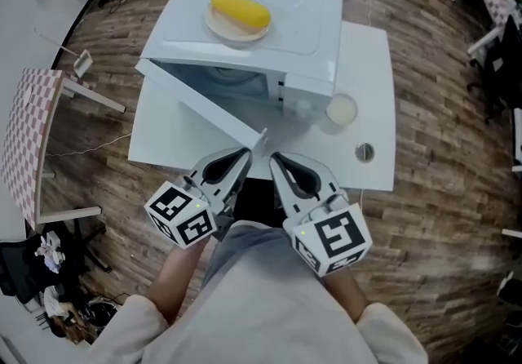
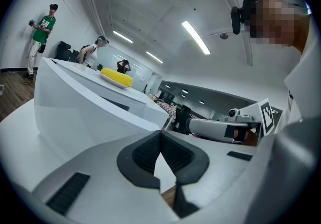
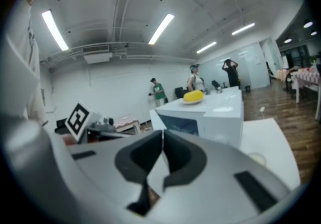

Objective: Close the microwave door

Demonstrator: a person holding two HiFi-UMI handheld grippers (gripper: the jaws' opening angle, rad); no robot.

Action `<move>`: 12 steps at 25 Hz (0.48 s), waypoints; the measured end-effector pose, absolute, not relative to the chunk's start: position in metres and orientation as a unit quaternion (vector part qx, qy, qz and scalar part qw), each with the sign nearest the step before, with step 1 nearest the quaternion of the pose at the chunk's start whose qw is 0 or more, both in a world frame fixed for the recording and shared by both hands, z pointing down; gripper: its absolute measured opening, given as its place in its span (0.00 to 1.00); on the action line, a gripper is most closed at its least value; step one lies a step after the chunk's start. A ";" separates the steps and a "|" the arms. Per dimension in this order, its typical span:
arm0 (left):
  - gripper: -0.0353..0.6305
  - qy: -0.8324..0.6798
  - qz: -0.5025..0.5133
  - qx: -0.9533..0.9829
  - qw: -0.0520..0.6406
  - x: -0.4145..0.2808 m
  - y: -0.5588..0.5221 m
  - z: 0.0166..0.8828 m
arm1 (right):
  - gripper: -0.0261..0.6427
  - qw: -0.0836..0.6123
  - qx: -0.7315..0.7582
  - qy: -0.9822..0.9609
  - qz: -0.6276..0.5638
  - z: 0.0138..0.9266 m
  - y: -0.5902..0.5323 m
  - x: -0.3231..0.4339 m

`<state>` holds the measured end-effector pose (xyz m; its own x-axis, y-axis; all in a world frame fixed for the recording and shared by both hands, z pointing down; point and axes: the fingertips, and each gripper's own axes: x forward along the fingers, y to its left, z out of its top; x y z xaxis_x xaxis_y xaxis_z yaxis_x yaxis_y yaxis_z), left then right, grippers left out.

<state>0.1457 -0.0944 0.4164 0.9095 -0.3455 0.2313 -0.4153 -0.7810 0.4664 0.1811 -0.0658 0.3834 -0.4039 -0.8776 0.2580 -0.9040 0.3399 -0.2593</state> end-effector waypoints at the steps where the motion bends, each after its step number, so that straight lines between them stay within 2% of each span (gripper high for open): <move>1: 0.08 -0.202 0.067 0.941 0.264 0.146 -0.095 0.417 | 0.07 0.037 0.545 -0.817 0.184 0.384 -0.066 0.182; 12: 0.08 -0.185 0.056 0.936 0.294 0.157 -0.101 0.417 | 0.07 0.043 0.559 -0.806 0.190 0.389 -0.073 0.193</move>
<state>0.1569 -0.1010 0.4167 0.9254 -0.3134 0.2128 -0.3788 -0.7588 0.5298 0.1935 -0.0726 0.3888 -0.3711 -0.8850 0.2813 -0.9174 0.3026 -0.2584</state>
